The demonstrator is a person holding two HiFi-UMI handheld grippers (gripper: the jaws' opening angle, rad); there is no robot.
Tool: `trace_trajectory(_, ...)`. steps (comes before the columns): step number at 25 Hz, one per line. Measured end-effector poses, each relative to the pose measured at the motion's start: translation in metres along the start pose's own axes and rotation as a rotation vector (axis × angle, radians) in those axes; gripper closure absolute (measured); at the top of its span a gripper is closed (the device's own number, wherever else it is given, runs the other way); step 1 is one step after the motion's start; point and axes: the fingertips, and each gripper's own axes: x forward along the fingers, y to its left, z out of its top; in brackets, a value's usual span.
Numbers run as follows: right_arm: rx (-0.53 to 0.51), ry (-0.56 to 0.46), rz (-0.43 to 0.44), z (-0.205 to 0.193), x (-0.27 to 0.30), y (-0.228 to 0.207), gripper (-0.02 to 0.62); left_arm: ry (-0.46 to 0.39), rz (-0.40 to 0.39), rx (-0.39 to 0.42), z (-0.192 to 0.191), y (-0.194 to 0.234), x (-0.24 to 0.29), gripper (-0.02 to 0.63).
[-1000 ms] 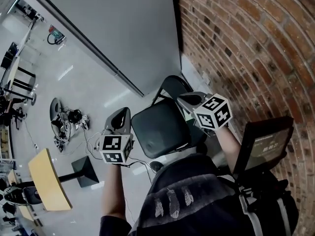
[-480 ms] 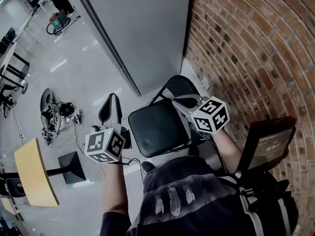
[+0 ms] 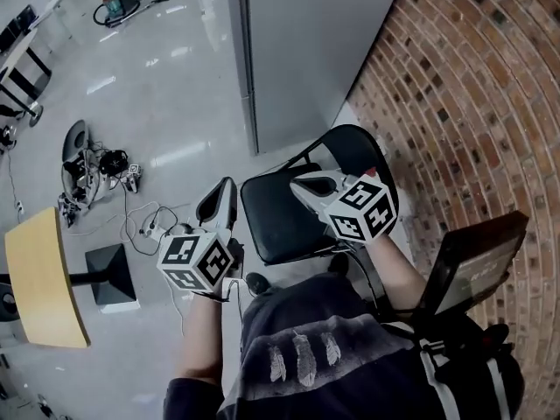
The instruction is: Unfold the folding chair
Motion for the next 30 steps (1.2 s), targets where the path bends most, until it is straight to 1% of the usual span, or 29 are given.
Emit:
trace_trajectory(4, -0.003, 0.023, 0.038, -0.004, 0.022, 0.025, 0.594, 0.033, 0.012, -0.026, -0.008, 0.017, -0.016, 0.606)
trace_trajectory(7, -0.017, 0.022, 0.055, -0.007, 0.022, 0.034, 0.594, 0.042, 0.032, -0.021, -0.01, 0.016, -0.025, 0.606)
trace_trajectory(9, -0.011, 0.013, 0.059, -0.013, 0.018, 0.033, 0.594, 0.054, 0.043, -0.013, -0.016, 0.011, -0.026, 0.606)
trace_trajectory(13, 0.034, -0.024, 0.052, -0.032, -0.003, 0.012, 0.594, 0.107, 0.039, 0.046, -0.036, -0.018, -0.019, 0.606)
trace_trajectory(16, 0.052, -0.053, 0.065, -0.034, -0.022, 0.004, 0.594, 0.132, 0.05, 0.077, -0.033, -0.04, -0.014, 0.606)
trace_trajectory(18, 0.043, -0.032, 0.092, -0.044, -0.035, 0.005, 0.594, 0.13, 0.041, 0.057, -0.036, -0.058, -0.011, 0.606)
trace_trajectory(20, 0.002, 0.005, 0.123, -0.057, -0.044, 0.018, 0.594, 0.129, 0.026, 0.026, -0.044, -0.073, -0.013, 0.606)
trace_trajectory(23, -0.042, 0.026, 0.154, -0.071, -0.057, 0.038, 0.594, 0.153, 0.037, 0.032, -0.057, -0.09, -0.018, 0.606)
trace_trajectory(27, -0.02, 0.035, 0.229, -0.091, -0.079, 0.046, 0.594, 0.177, 0.043, 0.027, -0.073, -0.121, -0.017, 0.604)
trace_trajectory(30, -0.019, 0.049, 0.265, -0.098, -0.088, 0.039, 0.594, 0.164, 0.038, 0.013, -0.074, -0.141, -0.012, 0.606)
